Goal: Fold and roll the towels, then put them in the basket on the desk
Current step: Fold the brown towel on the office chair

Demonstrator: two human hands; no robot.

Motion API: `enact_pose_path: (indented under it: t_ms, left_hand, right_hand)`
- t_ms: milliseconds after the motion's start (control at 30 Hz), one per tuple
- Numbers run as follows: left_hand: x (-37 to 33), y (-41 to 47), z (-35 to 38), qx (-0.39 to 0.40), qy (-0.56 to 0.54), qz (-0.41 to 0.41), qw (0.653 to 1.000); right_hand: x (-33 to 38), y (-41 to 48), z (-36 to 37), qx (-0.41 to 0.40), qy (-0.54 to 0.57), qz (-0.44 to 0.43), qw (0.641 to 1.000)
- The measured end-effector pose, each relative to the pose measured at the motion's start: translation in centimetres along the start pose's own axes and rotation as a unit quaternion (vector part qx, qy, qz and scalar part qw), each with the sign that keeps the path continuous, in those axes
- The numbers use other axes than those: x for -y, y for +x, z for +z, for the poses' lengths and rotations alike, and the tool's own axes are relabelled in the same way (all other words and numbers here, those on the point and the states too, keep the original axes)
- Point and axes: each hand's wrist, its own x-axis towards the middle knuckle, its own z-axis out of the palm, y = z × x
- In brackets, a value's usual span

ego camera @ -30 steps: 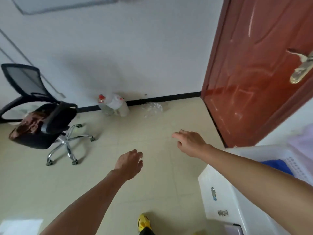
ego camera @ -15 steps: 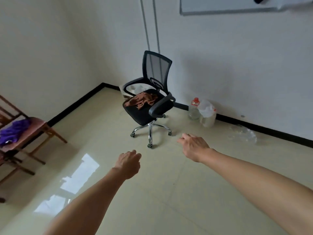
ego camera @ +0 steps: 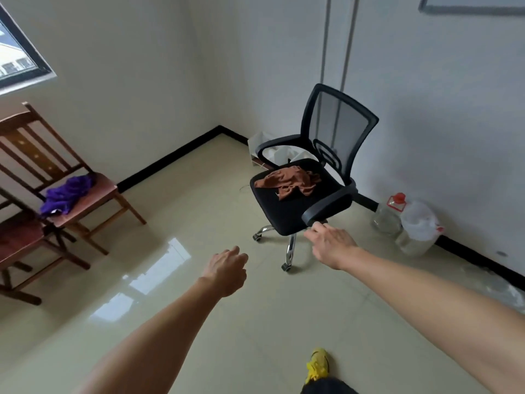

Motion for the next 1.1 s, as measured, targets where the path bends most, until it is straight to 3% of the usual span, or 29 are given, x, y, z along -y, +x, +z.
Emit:
enact_pose_path:
  t_ms: [200, 500, 833, 1100]
  left_hand:
    - [6.0, 10.0, -4.2, -0.026, -0.064, -0.068, 0.995]
    - [17.2, 22.1, -4.0, 0.039, -0.078, -0.071, 0.994]
    - [30.4, 40.7, -8.4, 0.086, -0.026, 0.028, 0.996]
    - [28.9, 53.8, -8.8, 0.148, -0.017, 0.115, 0.982]
  right_hand:
    - [-3.1, 15.0, -2.7, 0.027, -0.006, -0.018, 0.999]
    - [-1.3, 31.7, -0.9, 0.102, 0.004, -0.029, 0.994]
    - [-1.4, 45.5, -0.3, 0.118, 0.117, 0.145, 0.975]
    - [-7.6, 48.9, 3.3, 0.142, 0.176, 0.275, 0.934]
